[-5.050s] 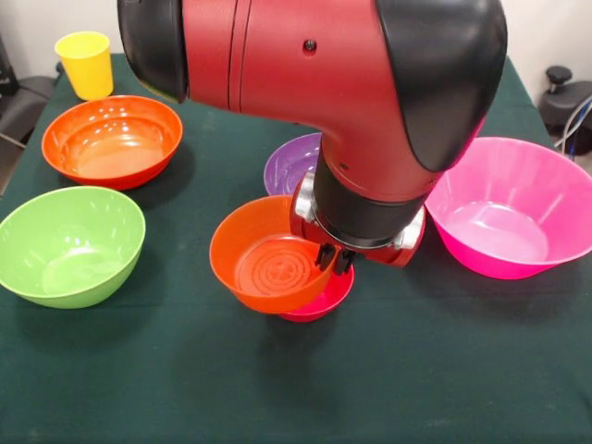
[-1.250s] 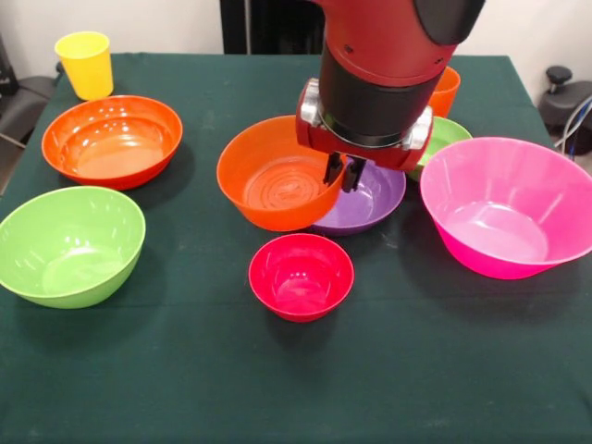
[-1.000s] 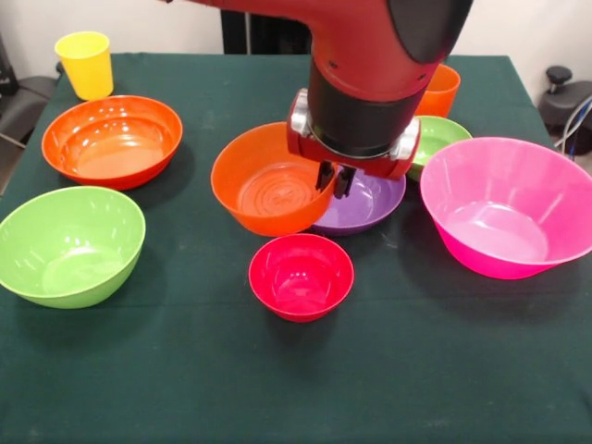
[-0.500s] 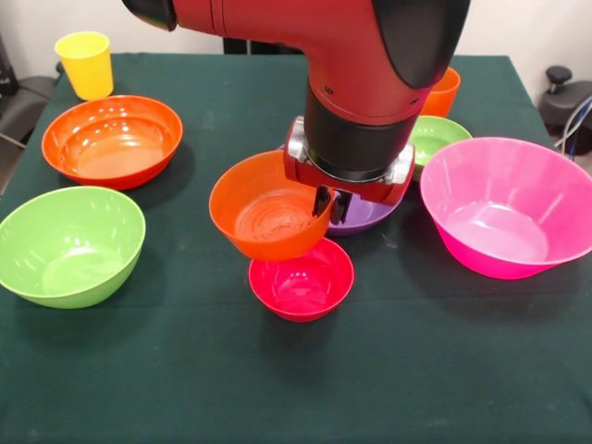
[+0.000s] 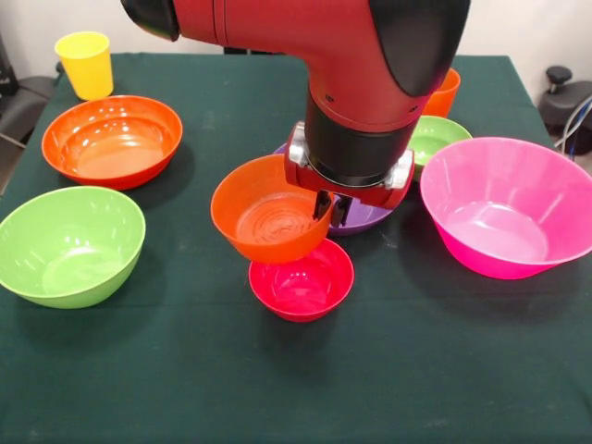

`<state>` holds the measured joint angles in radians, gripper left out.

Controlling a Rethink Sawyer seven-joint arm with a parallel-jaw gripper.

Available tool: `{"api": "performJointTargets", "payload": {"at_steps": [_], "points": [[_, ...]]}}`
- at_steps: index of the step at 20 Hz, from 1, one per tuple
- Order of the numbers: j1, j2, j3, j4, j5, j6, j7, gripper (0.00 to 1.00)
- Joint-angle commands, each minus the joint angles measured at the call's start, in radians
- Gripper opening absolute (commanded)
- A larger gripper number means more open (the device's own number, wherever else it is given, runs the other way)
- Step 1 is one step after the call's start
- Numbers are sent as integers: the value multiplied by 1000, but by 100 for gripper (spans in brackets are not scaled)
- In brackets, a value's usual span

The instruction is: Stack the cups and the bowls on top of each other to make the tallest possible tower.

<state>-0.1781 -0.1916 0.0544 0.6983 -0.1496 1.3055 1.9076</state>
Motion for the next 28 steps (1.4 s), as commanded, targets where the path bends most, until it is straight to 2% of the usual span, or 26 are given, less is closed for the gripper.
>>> {"api": "performJointTargets", "payload": {"at_steps": [1,22,28], "points": [[15,58,69,7,-21,-45,-35,0],[36,115,71,-10,-7,-136,24,0],[50,149,70,-63,-6,-129,42,0]]}}
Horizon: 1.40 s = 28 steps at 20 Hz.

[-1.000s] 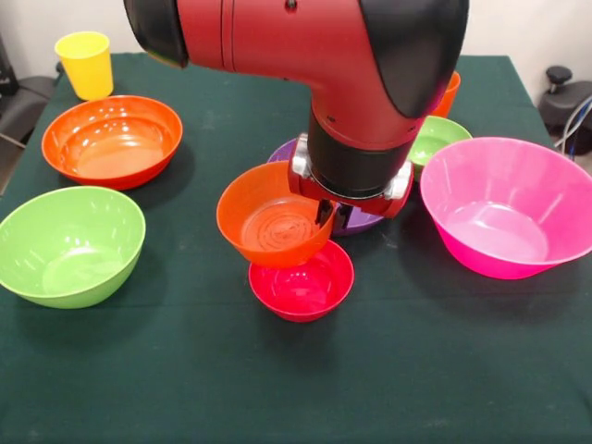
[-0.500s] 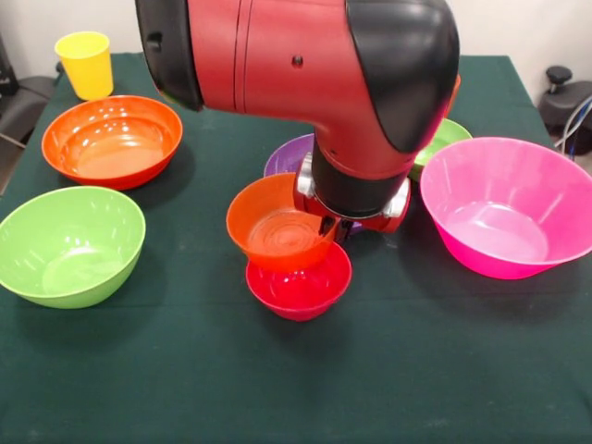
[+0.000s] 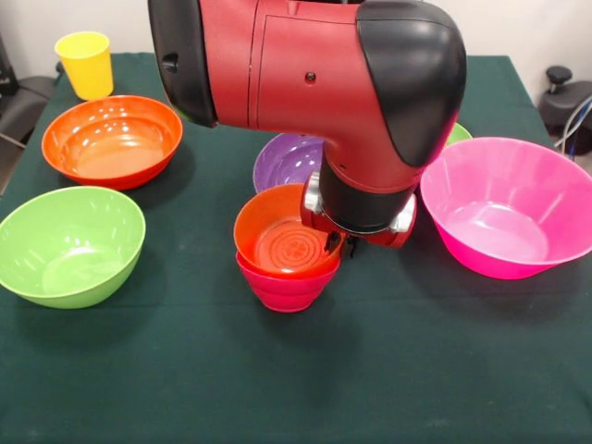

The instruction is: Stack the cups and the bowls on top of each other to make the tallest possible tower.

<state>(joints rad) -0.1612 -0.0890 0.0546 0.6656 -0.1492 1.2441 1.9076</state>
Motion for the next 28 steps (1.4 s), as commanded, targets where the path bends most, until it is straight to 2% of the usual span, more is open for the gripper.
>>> {"api": "performJointTargets", "payload": {"at_steps": [1,17,24,28], "points": [[34,51,70,-41,-6,-62,42,0],[52,82,65,-81,1,-45,38,0],[47,38,52,-33,6,-11,5,0],[26,-58,26,48,8,42,-49,0]]}}
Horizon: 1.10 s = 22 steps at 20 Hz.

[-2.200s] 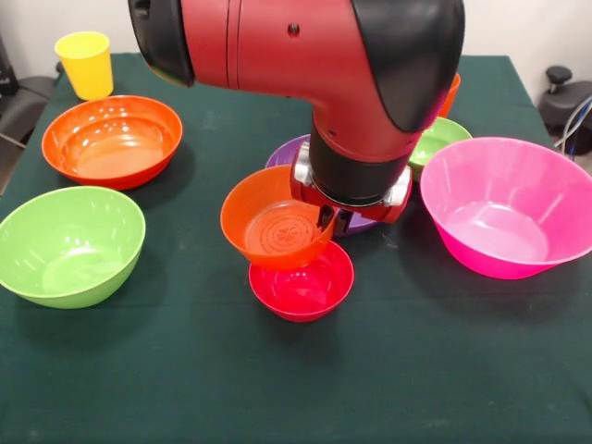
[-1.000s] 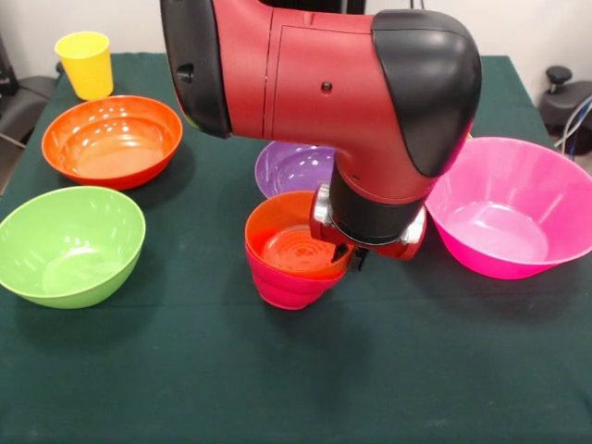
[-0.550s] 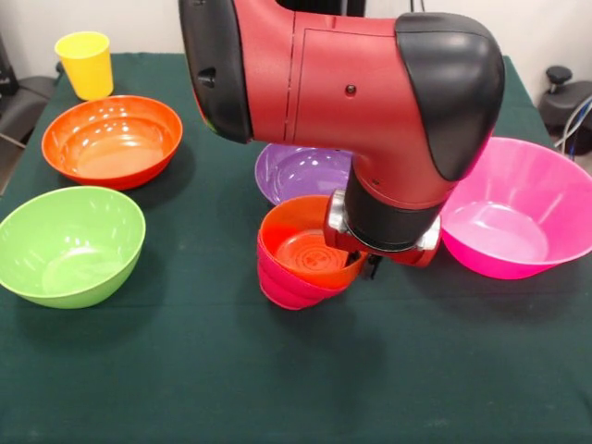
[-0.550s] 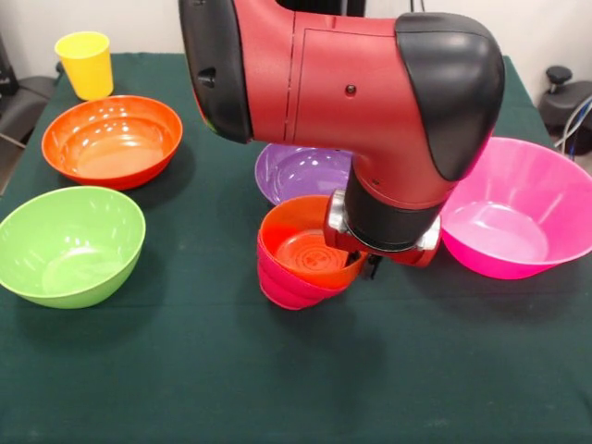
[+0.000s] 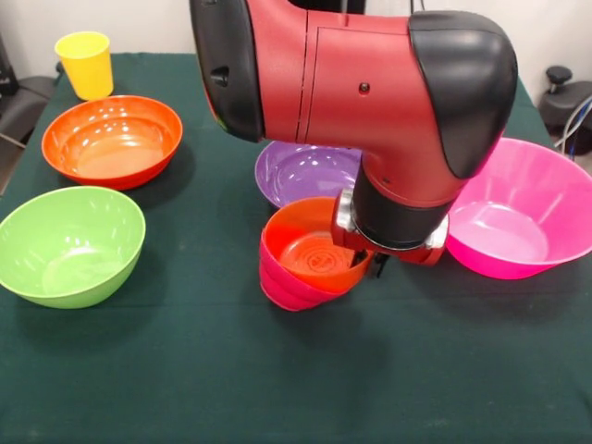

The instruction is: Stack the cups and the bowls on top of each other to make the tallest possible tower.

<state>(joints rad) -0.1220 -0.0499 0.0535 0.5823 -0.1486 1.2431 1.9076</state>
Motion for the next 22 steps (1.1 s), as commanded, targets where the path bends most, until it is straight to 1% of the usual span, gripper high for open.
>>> {"api": "performJointTargets", "payload": {"at_steps": [1,2,5,6,7,8,9,12,16,17,22], "points": [[-27,-128,22,161,9,52,-73,0],[-35,-139,21,166,8,67,-89,0],[-54,-131,27,105,-4,127,-132,0],[-57,-128,30,101,-5,131,-134,0],[-58,-110,37,63,-10,150,-138,0],[-58,-106,39,55,-12,154,-138,0],[-57,-91,43,21,-17,172,-140,0],[-53,-69,52,-15,-23,182,-133,0],[-50,-59,56,-18,-27,169,-124,0],[-51,-74,52,14,-24,148,-123,0],[-53,-67,58,30,-22,115,-114,0]]}}
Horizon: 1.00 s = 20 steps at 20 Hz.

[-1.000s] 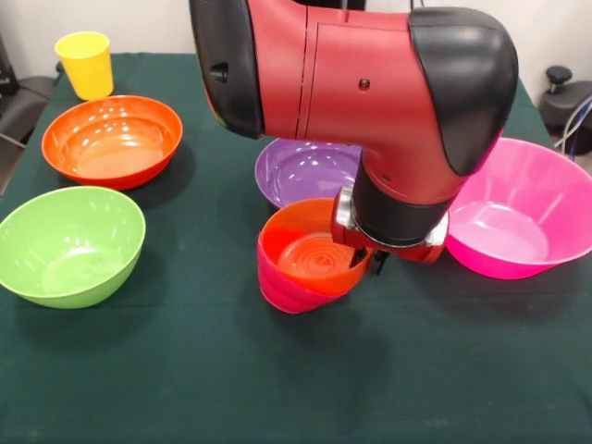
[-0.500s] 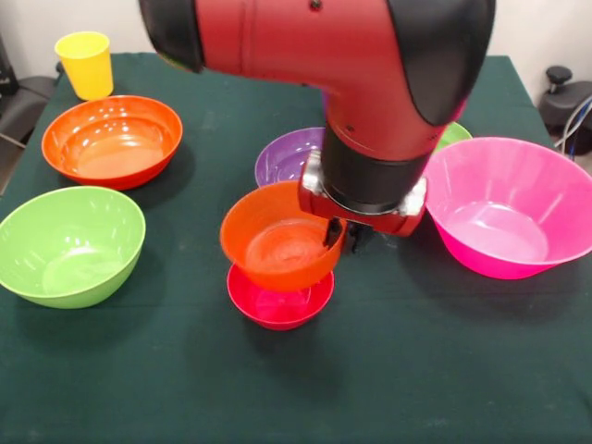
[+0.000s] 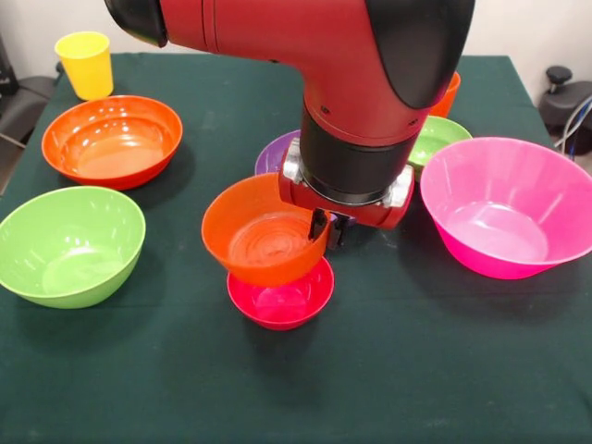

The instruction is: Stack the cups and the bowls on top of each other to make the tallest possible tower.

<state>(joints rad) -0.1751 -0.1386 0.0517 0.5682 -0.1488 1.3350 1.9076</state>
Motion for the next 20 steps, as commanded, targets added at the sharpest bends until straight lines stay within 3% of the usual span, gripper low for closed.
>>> {"api": "performJointTargets", "payload": {"at_steps": [1,20], "points": [[0,20,60,52,-21,17,-111,0],[-15,57,75,52,-27,-60,-131,0]]}}
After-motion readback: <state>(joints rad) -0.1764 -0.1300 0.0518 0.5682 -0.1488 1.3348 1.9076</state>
